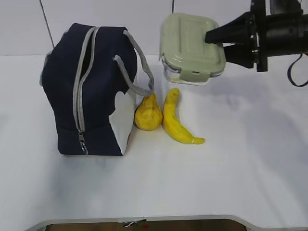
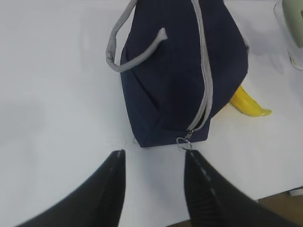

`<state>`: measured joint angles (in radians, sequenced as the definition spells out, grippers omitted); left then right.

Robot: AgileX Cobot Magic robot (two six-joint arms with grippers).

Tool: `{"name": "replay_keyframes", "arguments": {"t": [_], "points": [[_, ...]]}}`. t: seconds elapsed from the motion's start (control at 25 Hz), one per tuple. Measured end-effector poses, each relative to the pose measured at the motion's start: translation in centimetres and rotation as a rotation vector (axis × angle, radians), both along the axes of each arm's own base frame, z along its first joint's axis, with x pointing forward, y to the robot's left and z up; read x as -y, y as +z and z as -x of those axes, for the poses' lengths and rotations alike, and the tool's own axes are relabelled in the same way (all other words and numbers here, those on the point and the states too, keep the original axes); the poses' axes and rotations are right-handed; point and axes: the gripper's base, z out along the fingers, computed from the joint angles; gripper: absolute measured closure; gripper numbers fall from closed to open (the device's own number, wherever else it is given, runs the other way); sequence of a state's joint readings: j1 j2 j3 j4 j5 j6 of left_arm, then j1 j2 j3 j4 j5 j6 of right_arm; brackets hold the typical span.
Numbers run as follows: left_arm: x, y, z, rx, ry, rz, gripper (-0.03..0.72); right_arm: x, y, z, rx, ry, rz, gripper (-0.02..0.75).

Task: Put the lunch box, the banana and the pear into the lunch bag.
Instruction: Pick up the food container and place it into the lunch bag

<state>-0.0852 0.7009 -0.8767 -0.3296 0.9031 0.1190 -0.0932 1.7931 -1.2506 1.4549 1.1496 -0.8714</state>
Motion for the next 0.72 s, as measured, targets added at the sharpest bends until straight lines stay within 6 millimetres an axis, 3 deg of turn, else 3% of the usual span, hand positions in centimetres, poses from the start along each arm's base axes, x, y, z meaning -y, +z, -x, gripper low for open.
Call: {"name": "replay_keyframes", "arguments": {"t": [0.32,0.56,0.72], "points": [[1.9,0.7,-9.5,-0.172,-0.139,0.019,0.331,-5.3,2.8,0.1,0.085,0.13,-0.051,0.354],[2.9,-1.1,-15.2,-0.251,-0.216,0.027,0.33,-7.6,5.5,-0.3,0.188,0.154,-0.046,0.354],[3.6,-2.5,-18.5,-0.296,-0.265,0.056,0.33,-8.8,6.3,-1.1,0.23,0.114,-0.029,0.354]]}}
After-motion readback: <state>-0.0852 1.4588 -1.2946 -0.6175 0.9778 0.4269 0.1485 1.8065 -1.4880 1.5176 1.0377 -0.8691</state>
